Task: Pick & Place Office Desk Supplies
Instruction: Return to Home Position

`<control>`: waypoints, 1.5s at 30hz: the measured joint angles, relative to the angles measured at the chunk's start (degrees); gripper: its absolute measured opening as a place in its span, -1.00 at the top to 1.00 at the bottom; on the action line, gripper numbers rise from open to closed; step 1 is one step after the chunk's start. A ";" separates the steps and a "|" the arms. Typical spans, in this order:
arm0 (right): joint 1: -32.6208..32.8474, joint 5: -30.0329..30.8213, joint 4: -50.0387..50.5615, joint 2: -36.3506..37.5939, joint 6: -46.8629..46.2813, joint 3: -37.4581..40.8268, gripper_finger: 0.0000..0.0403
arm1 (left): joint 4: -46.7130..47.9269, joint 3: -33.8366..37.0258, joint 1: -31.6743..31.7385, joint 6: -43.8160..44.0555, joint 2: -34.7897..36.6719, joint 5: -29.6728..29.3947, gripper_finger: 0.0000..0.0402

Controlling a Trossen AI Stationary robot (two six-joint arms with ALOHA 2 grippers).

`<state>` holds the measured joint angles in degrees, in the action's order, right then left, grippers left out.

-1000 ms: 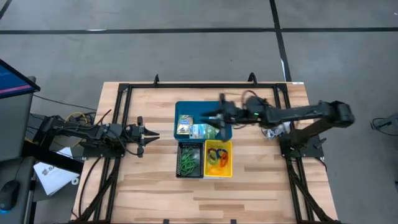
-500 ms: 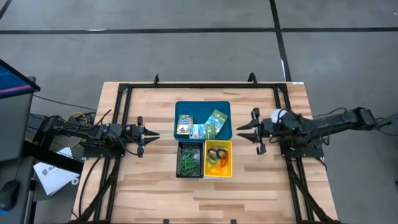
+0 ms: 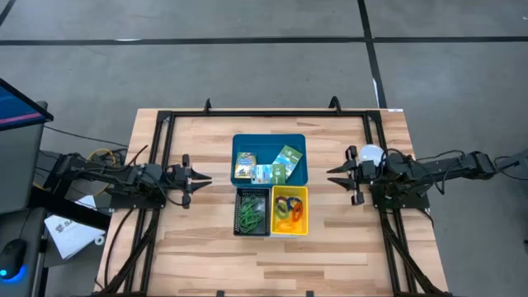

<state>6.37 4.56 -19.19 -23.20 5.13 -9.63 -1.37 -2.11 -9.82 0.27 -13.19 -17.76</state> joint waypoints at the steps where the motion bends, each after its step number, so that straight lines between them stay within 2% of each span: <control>1: 0.00 0.00 0.70 1.03 0.00 0.48 0.55 | 0.00 0.00 0.00 0.00 0.00 0.02 0.72; 20: 1.16 0.25 21.90 23.02 2.88 0.63 0.55 | -0.01 0.00 0.00 0.00 0.01 0.01 0.72; 32: 3.09 1.33 29.39 23.01 2.64 1.17 0.55 | -0.02 0.00 -0.01 0.00 -0.14 0.02 0.72; 40: 4.56 0.91 17.86 22.42 0.09 8.77 0.55 | -0.02 0.00 -0.02 0.00 -0.10 0.02 0.72; 45: 5.53 2.90 17.81 22.49 3.01 8.90 0.55 | -0.02 0.00 -0.01 0.00 -0.10 0.02 0.72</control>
<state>11.90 7.46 -1.37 -0.70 8.13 -0.72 -1.39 -2.11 -9.84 0.28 -13.28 -17.74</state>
